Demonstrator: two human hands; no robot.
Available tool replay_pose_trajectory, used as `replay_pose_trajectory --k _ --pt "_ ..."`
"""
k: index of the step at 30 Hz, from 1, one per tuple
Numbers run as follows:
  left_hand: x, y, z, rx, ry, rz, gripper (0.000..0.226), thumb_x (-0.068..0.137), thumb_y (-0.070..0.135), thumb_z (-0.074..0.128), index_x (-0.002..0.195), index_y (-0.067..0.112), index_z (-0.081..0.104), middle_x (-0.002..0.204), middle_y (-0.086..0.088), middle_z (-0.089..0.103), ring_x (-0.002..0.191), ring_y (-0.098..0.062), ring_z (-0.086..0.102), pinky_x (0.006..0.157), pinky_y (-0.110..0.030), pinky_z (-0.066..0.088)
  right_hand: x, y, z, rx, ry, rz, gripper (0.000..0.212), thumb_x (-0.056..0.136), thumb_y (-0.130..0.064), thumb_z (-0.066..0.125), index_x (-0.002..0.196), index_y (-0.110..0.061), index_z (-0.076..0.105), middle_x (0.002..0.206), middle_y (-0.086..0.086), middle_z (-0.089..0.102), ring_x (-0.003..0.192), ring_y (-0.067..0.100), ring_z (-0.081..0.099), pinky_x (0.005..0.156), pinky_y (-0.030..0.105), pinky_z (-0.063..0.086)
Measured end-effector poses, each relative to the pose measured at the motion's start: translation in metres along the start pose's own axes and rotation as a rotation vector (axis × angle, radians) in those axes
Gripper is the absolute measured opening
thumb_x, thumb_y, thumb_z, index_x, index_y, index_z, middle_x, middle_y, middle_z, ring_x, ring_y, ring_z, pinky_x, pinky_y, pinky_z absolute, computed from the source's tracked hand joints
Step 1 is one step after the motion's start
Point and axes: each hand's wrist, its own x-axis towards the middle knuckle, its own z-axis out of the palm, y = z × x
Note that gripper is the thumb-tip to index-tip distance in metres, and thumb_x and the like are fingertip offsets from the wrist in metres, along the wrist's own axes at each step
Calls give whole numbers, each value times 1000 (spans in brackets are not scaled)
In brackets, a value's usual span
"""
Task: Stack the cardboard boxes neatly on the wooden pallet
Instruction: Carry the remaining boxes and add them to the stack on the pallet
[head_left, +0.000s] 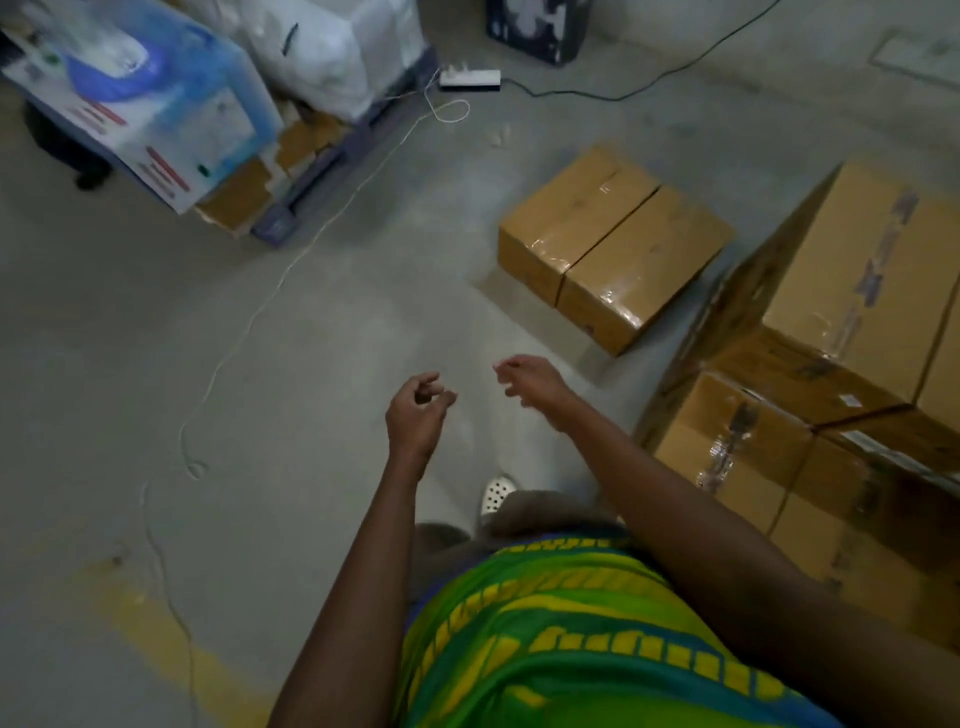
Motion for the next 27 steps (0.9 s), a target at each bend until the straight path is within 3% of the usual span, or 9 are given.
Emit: replay_pose_trajectory --k 5,9,11,14,17,23,27 --pt "107 56 -8 -48 -63 8 27 84 11 77 109 21 71 88 5 72 86 -12 66 85 -26 53 53 -69 4 46 -20 22 30 99 -41 59 117 -19 69 110 1 72 96 21 70 73 28 51" --pt "209 83 7 -12 -187 19 27 82 6 78 103 20 71 86 1 72 82 -14 67 87 -30 53 124 -99 -5 55 -49 128 28 99 -39 60 117 -19 67 110 3 73 89 20 69 68 27 48" --pt "260 99 12 58 -275 32 26 82 6 78 104 18 71 87 -2 72 82 -15 66 86 -31 53 163 -118 -14 145 64 175 24 100 -37 60 114 -19 67 110 5 72 88 19 67 68 28 46" --pt "332 142 18 151 -394 59 24 83 11 79 106 16 72 93 -4 73 87 -16 67 83 -27 53 210 -156 -24 326 275 184 29 102 -35 56 121 -16 65 116 8 69 95 21 65 81 35 51" --pt "388 195 32 229 -438 100 26 84 16 78 110 16 73 99 -2 73 92 -15 67 78 -23 51 234 -188 -34 393 343 147 30 102 -38 55 124 -19 64 116 4 69 98 19 66 86 37 53" --pt "451 260 122 392 -684 99 20 86 20 76 106 20 73 105 -1 72 98 -15 66 81 -26 48 265 -200 -73 510 333 235 37 100 -46 56 127 -21 64 114 1 71 96 18 68 78 33 51" --pt "489 271 205 507 -787 41 23 86 22 78 109 19 74 109 -2 73 105 -19 67 90 -34 52 309 -197 -129 757 461 307 32 100 -42 57 121 -20 67 110 3 72 91 18 68 89 42 55"
